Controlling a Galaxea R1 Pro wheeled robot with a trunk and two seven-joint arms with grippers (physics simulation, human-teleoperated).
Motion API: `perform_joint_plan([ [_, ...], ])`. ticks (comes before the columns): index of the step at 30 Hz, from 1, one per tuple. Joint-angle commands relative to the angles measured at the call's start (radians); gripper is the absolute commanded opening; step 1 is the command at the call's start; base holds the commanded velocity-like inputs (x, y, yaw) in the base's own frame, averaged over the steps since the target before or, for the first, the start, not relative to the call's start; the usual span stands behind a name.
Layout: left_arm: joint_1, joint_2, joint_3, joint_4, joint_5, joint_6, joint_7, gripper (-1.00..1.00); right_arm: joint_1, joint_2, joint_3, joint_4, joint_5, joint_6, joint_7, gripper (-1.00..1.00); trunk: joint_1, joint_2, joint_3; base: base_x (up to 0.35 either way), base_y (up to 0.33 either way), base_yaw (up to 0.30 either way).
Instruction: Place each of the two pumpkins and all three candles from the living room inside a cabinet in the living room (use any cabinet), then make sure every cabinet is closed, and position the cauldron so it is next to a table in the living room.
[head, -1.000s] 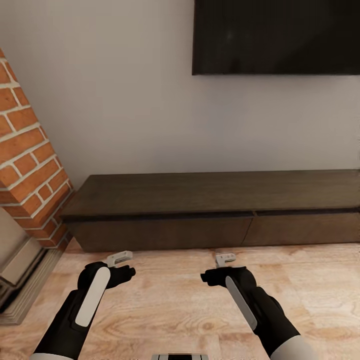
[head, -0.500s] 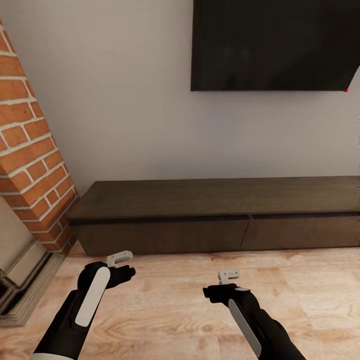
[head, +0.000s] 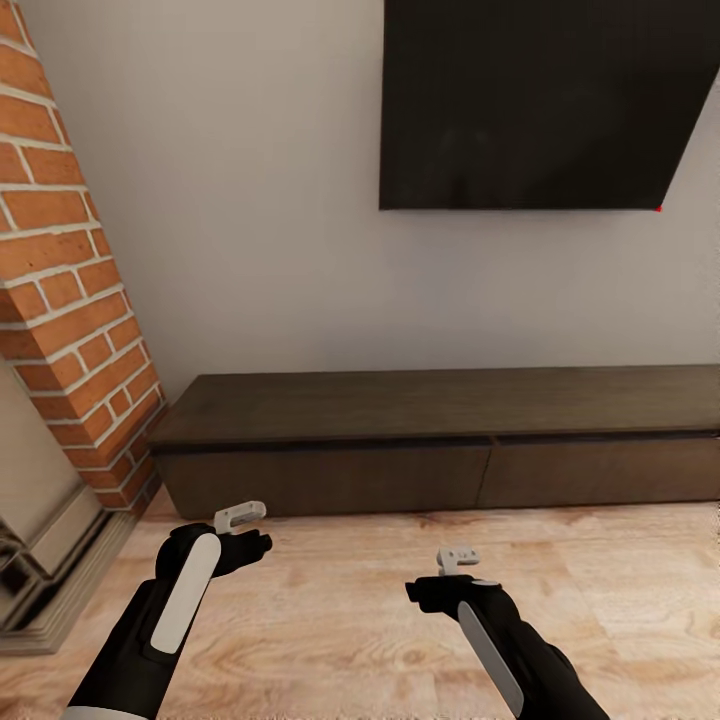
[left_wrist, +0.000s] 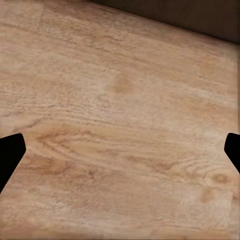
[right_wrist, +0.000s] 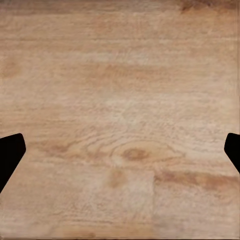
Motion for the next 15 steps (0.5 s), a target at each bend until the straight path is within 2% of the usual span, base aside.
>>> perform_joint_plan([
  [1,-0.001,0.000,0.000,-0.001,0.010,0.002,0.010,1.00,-0.001,-0.001,0.004,-0.001,-0.011,0.002,-0.010,1.00,-0.001,0.000,0.003,-0.241,0.000,0.000],
  [3,-0.001,0.000,0.000,-0.001,0.010,0.002,0.010,1.00,-0.001,-0.001,0.004,0.001,-0.011,0.002,-0.009,1.00,-0.002,0.000,0.011,-0.171,0.000,0.000],
  [15,-0.001,0.000,-0.001,-0.001,0.011,0.002,0.010,1.00,-0.001,-0.002,0.004,0.004,-0.011,0.002,-0.005,1.00,-0.048,0.084,0.048,-0.042,0.000,0.000],
])
